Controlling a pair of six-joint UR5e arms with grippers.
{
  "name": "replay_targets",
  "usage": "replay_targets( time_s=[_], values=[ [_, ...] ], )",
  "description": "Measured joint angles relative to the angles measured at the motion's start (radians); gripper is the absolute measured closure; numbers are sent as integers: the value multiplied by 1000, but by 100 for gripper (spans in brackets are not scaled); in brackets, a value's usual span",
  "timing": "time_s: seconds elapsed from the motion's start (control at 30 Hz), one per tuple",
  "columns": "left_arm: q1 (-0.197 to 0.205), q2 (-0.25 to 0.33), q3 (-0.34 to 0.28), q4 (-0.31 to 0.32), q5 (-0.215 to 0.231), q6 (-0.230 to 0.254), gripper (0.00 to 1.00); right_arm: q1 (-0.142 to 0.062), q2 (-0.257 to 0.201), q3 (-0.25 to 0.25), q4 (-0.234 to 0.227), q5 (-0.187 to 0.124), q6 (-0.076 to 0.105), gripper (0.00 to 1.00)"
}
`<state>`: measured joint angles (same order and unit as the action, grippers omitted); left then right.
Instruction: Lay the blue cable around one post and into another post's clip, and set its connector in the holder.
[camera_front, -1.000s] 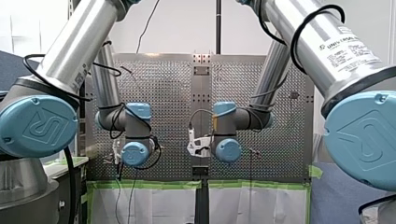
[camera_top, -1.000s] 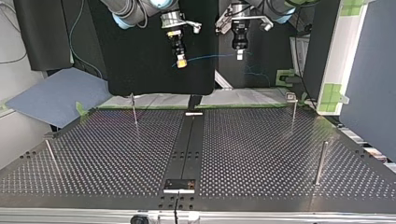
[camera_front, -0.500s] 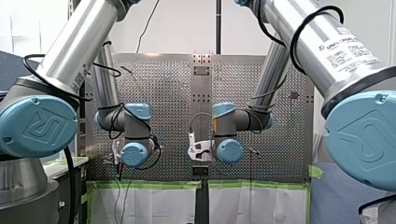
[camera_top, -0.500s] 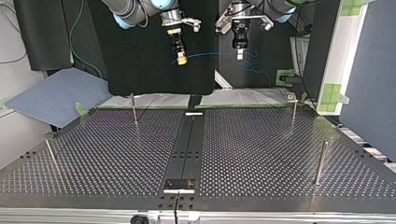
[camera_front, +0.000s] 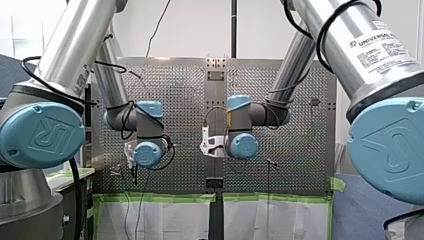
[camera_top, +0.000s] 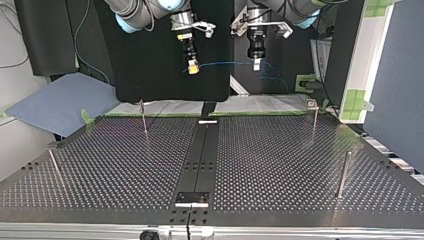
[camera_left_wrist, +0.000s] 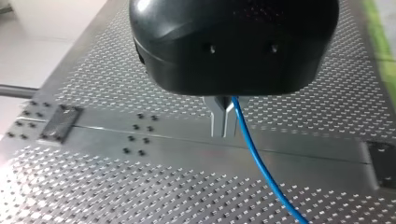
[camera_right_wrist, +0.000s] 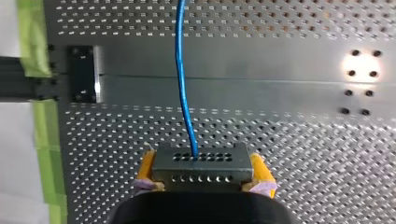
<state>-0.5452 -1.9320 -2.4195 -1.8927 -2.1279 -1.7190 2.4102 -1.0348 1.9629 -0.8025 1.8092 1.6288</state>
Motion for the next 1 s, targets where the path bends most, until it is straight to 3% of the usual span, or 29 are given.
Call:
replay_targets(
  time_s=[0.23,0.73,1.0],
  values=[
    [22,61,49,-61,-5,-45,100,-2,-61,-48,61,3,15,100],
    [91,189,122,-189,-43,-92,100,-3,-176,-161,176,-21,9,100],
    [168,269,125,-270,7,-162,100,-3,-252,-232,252,-33,10,100]
  ],
)
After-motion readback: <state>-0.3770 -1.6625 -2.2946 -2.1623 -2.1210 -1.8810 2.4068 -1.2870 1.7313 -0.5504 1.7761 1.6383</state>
